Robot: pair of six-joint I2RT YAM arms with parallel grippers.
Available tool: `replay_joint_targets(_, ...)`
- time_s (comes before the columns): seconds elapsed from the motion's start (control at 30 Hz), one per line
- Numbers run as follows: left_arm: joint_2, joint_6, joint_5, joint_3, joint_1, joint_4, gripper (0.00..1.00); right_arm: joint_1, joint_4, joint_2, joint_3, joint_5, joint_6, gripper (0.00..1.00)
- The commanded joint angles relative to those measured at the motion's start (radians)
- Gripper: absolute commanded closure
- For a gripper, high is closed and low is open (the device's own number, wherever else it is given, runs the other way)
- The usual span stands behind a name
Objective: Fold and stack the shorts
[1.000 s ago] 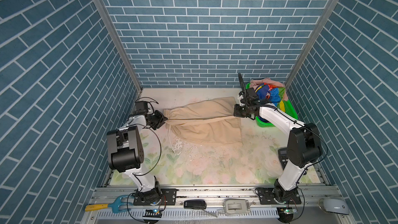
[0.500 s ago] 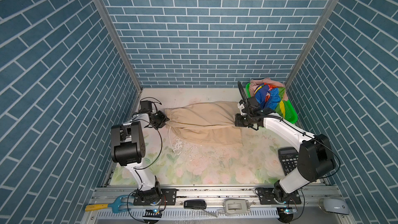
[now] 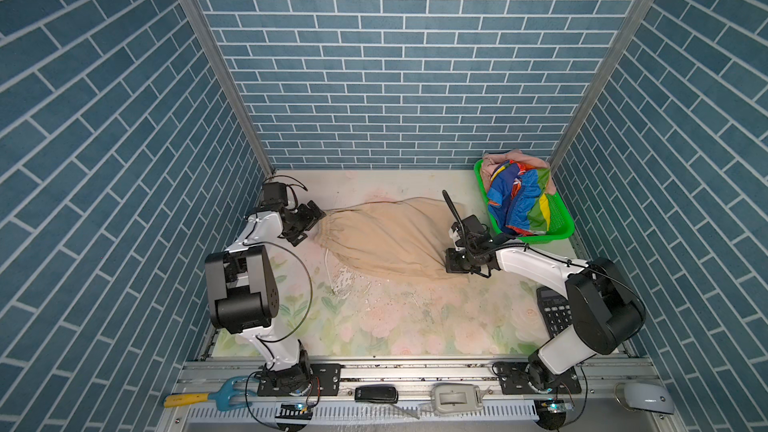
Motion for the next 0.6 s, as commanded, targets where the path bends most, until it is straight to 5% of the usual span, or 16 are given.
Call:
replay_joint_targets(0.0,-0.045,0.06,-0.016,0.043,-0.038,-0.07,0.0,0.004,0.014,-0.004,-0.042,0.021,0.035,1.0)
replay_joint_targets(0.23,0.017,-0.025,0.02,0.103,-0.3,-0.04,0.0,0.004,0.014,-0.033,-0.086,0.031,0.038,0.94)
replay_joint_targets(0.57,0.057,0.007,-0.009,-0.021,-0.238,-0.041,0.0,-0.01,0.001,-0.121,-0.136,0.052,0.057,0.82)
